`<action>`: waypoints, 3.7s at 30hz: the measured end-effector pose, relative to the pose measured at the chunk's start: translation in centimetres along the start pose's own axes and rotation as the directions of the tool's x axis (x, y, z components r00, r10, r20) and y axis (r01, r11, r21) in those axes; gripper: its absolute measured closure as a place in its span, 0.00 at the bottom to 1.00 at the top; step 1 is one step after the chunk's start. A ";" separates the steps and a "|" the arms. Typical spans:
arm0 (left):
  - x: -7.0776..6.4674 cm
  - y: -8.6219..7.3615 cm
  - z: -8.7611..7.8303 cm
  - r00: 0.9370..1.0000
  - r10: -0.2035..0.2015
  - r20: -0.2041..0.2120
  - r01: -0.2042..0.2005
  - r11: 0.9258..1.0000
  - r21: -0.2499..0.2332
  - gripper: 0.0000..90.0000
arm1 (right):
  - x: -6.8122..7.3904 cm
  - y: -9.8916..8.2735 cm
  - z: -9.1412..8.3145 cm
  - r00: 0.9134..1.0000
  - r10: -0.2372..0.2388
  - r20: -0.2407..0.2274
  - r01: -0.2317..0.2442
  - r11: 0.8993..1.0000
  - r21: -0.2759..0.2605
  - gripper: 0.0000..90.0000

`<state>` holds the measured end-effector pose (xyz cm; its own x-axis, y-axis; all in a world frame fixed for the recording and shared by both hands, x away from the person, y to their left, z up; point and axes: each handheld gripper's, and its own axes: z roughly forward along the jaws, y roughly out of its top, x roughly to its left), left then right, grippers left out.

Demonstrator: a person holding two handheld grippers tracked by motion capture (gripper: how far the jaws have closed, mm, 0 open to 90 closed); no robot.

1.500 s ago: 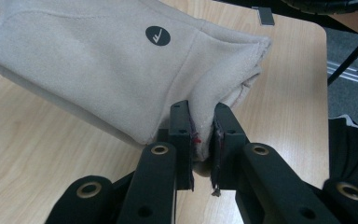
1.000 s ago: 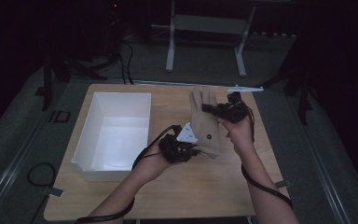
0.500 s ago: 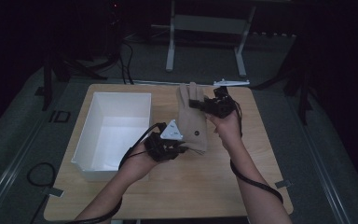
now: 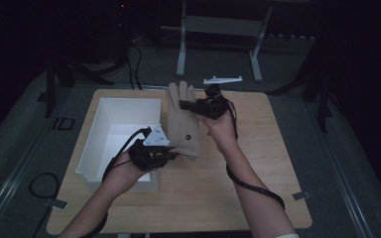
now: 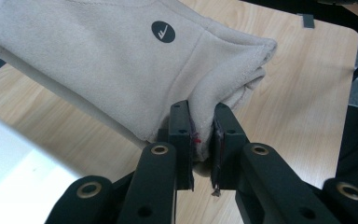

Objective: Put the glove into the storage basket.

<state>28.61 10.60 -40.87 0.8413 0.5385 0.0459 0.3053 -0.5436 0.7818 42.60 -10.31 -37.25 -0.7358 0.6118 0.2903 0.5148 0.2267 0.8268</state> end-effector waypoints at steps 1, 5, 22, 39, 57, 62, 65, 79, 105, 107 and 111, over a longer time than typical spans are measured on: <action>0.0 0.0 0.0 1.000 0.000 0.000 0.000 1.000 0.000 0.91 | 0.0 0.0 0.0 1.000 0.000 0.000 0.000 1.000 0.000 0.76; 0.5 -0.9 -0.9 1.000 -0.007 -0.016 0.007 1.000 -0.006 0.91 | 1.1 0.5 1.3 1.000 -0.009 -0.013 0.009 1.000 0.005 0.76; 2.9 -5.4 -4.7 0.994 -0.065 -0.083 0.067 0.997 0.025 0.91 | 6.0 1.9 7.3 0.996 -0.052 -0.067 0.055 0.998 0.040 0.76; 4.3 -10.1 -6.0 0.976 -0.162 -0.146 0.169 0.985 0.035 0.91 | 8.1 1.3 12.9 0.993 -0.051 -0.106 0.061 0.994 0.095 0.76; 4.6 -13.9 -2.2 0.951 -0.266 -0.159 0.280 0.957 0.078 0.90 | 6.4 -1.7 17.3 0.997 -0.031 -0.077 0.049 0.967 0.251 0.75; 4.6 -14.4 -1.8 0.947 -0.282 -0.154 0.297 0.951 0.084 0.90 | 7.2 -1.5 18.1 0.994 -0.105 -0.033 0.110 0.943 0.313 0.75; 4.7 -14.5 -1.5 0.948 -0.280 -0.150 0.295 0.952 0.087 0.90 | 7.4 -1.5 18.4 0.994 -0.113 -0.002 0.106 0.930 0.353 0.75; 4.8 -14.2 -0.7 0.951 -0.281 -0.128 0.298 0.945 0.137 0.74 | 7.3 -1.1 19.7 0.989 -0.121 0.086 0.067 0.881 0.468 0.61; 3.4 -11.0 -2.1 0.875 -0.448 -0.186 0.432 0.894 -0.122 0.12 | 6.7 -0.5 12.5 0.987 -0.147 -0.060 0.158 0.944 0.290 0.20; 3.4 -10.8 -2.1 0.877 -0.444 -0.183 0.428 0.895 -0.124 0.12 | 6.5 -0.5 12.1 0.987 -0.153 -0.055 0.162 0.943 0.289 0.20; 2.9 -9.5 -2.1 0.884 -0.433 -0.177 0.416 0.900 -0.128 0.12 | 5.7 -0.5 10.3 0.986 -0.164 -0.044 0.170 0.948 0.268 0.20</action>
<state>27.20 18.72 -46.85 0.5324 0.8252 -0.1885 0.5676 -0.1828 0.8027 42.65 0.84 -40.95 -0.8289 0.5322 0.1722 0.4813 0.5216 0.7045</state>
